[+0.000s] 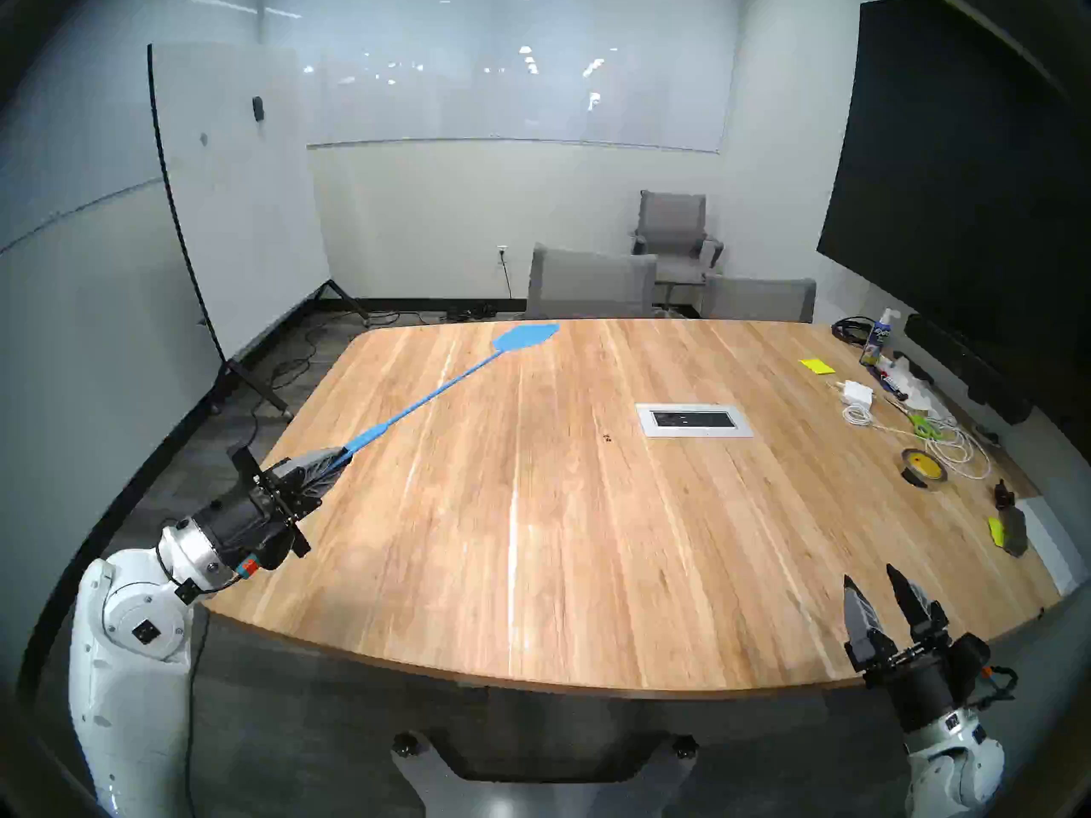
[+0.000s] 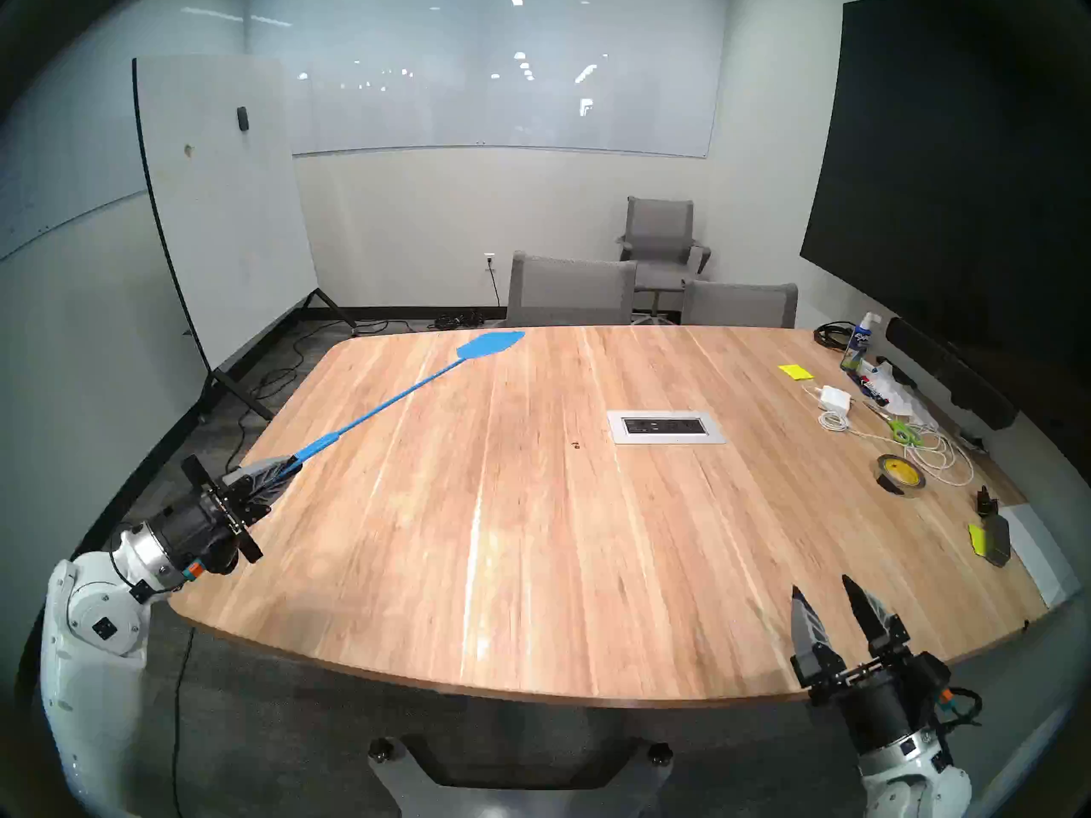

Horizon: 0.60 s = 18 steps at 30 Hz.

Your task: Swat a bug on table

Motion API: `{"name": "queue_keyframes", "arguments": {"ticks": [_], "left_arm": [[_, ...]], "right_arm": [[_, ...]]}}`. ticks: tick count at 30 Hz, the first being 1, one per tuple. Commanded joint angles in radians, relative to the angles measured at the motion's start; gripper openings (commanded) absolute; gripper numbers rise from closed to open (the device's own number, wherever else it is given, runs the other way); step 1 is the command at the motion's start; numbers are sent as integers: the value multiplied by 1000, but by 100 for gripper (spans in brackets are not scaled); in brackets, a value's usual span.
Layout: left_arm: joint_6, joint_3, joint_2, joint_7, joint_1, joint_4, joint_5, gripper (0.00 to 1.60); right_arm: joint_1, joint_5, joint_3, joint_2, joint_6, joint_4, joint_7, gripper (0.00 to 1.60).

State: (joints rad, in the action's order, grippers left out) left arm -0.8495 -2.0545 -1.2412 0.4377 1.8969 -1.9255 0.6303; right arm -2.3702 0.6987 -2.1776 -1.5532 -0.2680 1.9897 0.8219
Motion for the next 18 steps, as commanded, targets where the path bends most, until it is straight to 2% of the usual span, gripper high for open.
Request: {"name": "queue_keyframes", "arguments": {"ticks": [1, 7, 18], "left_arm": [[6, 2, -26, -7, 18, -78, 12, 0], [12, 42, -51, 0, 22, -106, 56, 0], [35, 124, -82, -5, -14, -77, 149, 0]], "right_arm": [[1, 0, 1, 1, 0, 19, 2, 160], [2, 0, 1, 1, 0, 19, 2, 160], [2, -1, 0, 0, 1, 19, 3, 160]]}}
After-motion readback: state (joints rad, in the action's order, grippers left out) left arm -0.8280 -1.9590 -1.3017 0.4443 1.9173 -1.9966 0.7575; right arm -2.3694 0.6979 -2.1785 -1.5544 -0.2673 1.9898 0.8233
